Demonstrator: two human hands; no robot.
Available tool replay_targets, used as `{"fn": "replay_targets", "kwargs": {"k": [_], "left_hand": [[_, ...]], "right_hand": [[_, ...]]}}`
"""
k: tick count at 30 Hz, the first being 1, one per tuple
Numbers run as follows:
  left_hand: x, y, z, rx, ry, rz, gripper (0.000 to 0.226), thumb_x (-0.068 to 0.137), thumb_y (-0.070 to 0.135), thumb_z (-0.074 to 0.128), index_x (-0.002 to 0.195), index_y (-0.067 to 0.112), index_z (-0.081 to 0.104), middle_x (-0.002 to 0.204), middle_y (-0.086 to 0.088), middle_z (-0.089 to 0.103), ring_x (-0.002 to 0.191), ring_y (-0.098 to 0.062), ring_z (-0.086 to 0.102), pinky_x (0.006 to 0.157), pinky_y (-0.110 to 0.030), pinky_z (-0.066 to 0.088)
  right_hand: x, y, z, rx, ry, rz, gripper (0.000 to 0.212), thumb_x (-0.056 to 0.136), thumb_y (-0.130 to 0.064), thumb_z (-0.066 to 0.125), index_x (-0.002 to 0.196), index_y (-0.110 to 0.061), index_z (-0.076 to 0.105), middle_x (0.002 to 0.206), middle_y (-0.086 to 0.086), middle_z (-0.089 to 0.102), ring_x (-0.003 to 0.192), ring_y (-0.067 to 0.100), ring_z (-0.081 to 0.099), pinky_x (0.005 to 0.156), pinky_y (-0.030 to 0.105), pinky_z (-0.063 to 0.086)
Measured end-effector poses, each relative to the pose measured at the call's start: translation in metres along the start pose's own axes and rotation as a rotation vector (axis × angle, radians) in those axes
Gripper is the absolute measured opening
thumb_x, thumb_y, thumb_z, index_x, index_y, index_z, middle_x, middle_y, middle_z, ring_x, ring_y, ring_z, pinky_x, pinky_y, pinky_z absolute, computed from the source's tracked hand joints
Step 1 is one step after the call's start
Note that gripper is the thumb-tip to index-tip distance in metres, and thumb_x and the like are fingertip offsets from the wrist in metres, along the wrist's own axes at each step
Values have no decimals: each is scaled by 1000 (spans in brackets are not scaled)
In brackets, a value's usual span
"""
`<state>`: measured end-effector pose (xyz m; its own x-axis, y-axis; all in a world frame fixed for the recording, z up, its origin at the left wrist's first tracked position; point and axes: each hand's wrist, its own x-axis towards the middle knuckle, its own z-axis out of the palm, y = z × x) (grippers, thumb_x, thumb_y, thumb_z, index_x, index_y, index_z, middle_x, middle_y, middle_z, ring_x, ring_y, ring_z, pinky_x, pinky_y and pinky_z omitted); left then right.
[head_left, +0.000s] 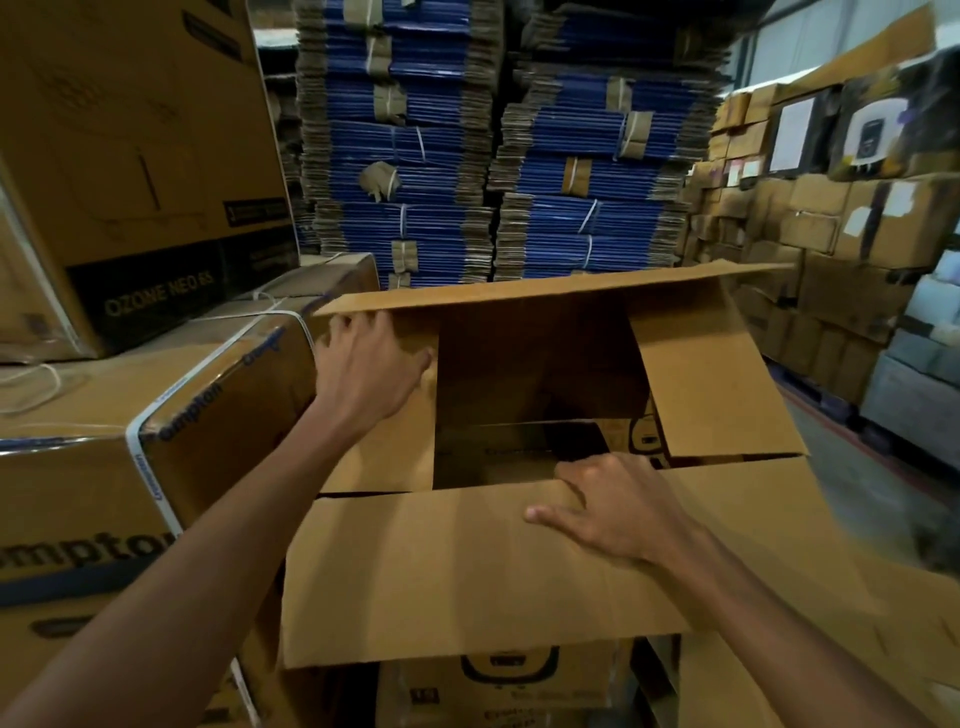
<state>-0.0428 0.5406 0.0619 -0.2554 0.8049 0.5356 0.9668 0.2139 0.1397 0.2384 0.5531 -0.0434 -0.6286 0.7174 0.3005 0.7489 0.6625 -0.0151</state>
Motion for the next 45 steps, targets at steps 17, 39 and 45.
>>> {"fn": "replay_targets", "kwargs": {"k": [17,39,45], "left_hand": [[92,23,54,108,-82,211,112,88,77,50,161,24,-16,167,-4,-25,154,-37,-17,120,-68,1],[17,24,46,-82,-419,9,101,94,18,54,159,23,-23,166,-4,-28,152,-37,-24,119,-67,-7],[-27,-12,-14,-563,-314,-192,87,97,25,57,160,37,-2,159,-3,30,137,-35,44,105,-54,46]], "right_hand": [[-8,-4,18,13,8,92,90,77,-96,5,109,-33,62,99,-11,65,94,11,58,96,37,41],[14,6,33,-34,299,64,83,89,-88,19,96,-27,75,80,-13,68,73,9,61,81,41,48],[14,1,19,-38,203,76,74,78,-93,9,77,-36,55,65,-20,45,64,6,44,73,30,33]]}}
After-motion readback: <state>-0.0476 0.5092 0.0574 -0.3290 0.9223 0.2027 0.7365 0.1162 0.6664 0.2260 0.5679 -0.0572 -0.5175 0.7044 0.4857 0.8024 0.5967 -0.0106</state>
